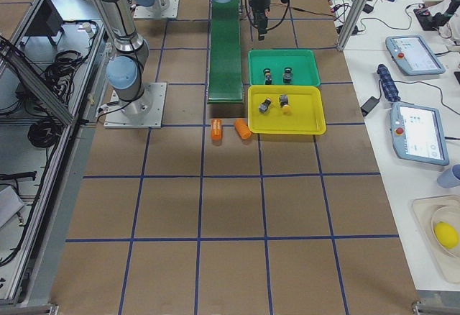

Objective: Sort buttons by color to trays

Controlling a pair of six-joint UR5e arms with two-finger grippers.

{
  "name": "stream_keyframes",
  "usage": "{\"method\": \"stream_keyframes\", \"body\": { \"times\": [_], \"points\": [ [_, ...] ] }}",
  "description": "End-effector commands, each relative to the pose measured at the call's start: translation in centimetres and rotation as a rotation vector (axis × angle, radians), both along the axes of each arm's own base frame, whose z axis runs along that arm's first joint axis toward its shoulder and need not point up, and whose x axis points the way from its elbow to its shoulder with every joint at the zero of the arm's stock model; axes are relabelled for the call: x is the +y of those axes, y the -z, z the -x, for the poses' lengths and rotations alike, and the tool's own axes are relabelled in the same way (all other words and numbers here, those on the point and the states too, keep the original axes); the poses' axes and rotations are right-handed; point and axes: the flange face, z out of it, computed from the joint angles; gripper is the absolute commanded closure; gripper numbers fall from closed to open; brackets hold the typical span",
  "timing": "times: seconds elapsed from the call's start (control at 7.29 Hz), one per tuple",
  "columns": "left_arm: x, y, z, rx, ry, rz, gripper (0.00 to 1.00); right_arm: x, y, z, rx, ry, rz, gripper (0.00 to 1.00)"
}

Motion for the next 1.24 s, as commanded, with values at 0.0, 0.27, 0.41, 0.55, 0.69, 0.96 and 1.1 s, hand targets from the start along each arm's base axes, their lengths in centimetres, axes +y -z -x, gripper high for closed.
{"method": "stream_keyframes", "body": {
  "times": [0.0, 0.27, 0.41, 0.55, 0.69, 0.96, 1.1],
  "points": [
    [-0.1, 0.0, 0.0, 0.0, 0.0, 0.0, 0.0, 1.0, -0.5, -0.8, 0.01, 0.027, -0.035, 0.0],
    [-0.1, 0.2, 0.0, 0.0, 0.0, -0.003, 0.0, 2.2, -2.5, -1.5, -0.008, 0.081, -0.033, 0.0],
    [-0.1, 0.2, 0.0, 0.0, 0.0, -0.003, 0.0, 3.4, -2.3, -1.9, -0.012, 0.086, -0.102, 0.0],
    [-0.1, 0.1, 0.0, 0.0, 0.0, -0.003, 0.0, 2.9, -2.7, -2.1, -0.011, 0.08, -0.076, 0.0],
    [-0.1, 0.1, -0.1, 0.0, -0.002, -0.001, 0.0, 3.1, -1.5, -2.2, -0.009, 0.075, -0.106, 0.0],
    [-0.1, 0.1, -0.1, 0.0, -0.002, -0.001, 0.0, 3.0, 0.0, -2.5, -0.013, 0.063, -0.118, 0.0],
    [-0.1, 0.1, -0.1, 0.0, -0.002, -0.003, 0.0, 3.0, 0.6, -2.4, -0.008, 0.069, -0.105, 0.0]
  ]
}}
